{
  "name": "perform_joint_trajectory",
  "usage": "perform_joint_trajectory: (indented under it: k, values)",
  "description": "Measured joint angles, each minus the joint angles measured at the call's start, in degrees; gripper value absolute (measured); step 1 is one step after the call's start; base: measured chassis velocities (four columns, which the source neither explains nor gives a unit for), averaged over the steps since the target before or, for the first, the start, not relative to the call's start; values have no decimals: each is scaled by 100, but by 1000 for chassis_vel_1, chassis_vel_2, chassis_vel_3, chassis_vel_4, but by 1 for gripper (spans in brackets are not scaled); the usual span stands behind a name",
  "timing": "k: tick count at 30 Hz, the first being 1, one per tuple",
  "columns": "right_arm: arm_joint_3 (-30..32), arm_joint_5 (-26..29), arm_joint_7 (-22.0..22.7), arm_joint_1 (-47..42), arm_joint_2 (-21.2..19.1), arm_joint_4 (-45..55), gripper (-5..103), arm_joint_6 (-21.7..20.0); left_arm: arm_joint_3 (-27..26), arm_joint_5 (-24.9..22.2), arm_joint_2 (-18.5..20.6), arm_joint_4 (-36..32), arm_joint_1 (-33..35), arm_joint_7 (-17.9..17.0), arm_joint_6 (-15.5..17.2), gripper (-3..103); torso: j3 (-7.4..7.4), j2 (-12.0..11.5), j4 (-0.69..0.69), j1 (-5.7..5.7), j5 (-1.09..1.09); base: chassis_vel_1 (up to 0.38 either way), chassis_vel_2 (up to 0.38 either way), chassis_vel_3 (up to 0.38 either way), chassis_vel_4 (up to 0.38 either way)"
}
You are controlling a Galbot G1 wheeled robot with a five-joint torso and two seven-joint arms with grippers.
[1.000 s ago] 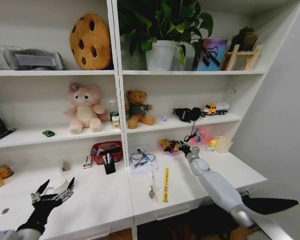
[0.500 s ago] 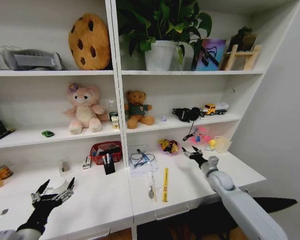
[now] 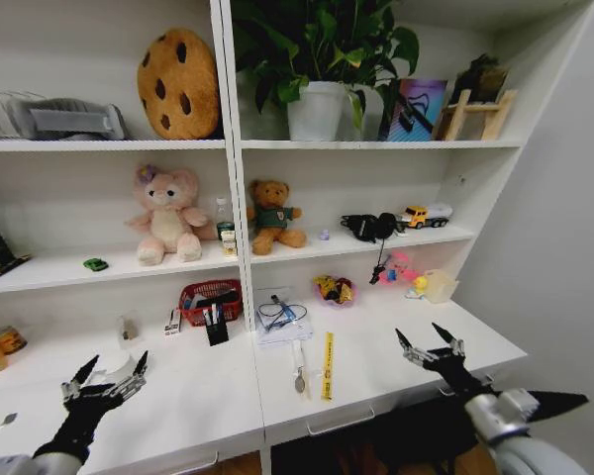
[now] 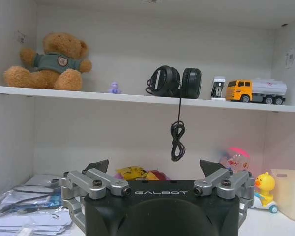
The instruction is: Organize the objects on the table.
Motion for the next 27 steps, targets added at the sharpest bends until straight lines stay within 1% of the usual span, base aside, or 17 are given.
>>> perform_joint_trajectory:
  k: [1, 3, 6, 10, 15, 18, 21, 27]
  values:
    - [0, 0, 0, 0, 0, 0, 100, 0, 0, 0, 0, 0, 0, 0, 0, 100, 0, 0, 0, 0, 0, 0, 0, 0, 0]
    - [-180, -163, 0, -68, 246, 150, 100, 9, 0, 0, 0, 0, 0, 0, 0, 100, 0, 0, 0, 0, 1, 0, 0, 0, 0]
    - [-241, -216, -2, -87, 281, 189, 100, 9, 0, 0, 0, 0, 0, 0, 0, 100, 0, -1, 0, 0, 1, 0, 0, 0, 0]
    - [-603, -426, -55, -104, 349, 327, 100, 11, 0, 0, 0, 0, 0, 0, 0, 100, 1, -1, -1, 0, 1, 0, 0, 0, 0]
    - [-837, -458, -53, 48, 302, 434, 100, -155, 0, 0, 0, 0, 0, 0, 0, 100, 0, -1, -1, 1, 1, 0, 0, 0, 0]
    - [-1022, -528, -130, 203, 156, 477, 100, -292, 0, 0, 0, 0, 0, 0, 0, 100, 1, -1, 1, 2, 1, 0, 0, 0, 0]
    - [-1060, -559, -168, 228, 122, 477, 100, -338, 0, 0, 0, 0, 0, 0, 0, 100, 1, -1, -2, 2, 2, 0, 0, 0, 0]
    - [-1070, -593, -242, 245, 91, 483, 100, -367, 0, 0, 0, 0, 0, 0, 0, 100, 1, -1, -1, 2, 2, 0, 0, 0, 0]
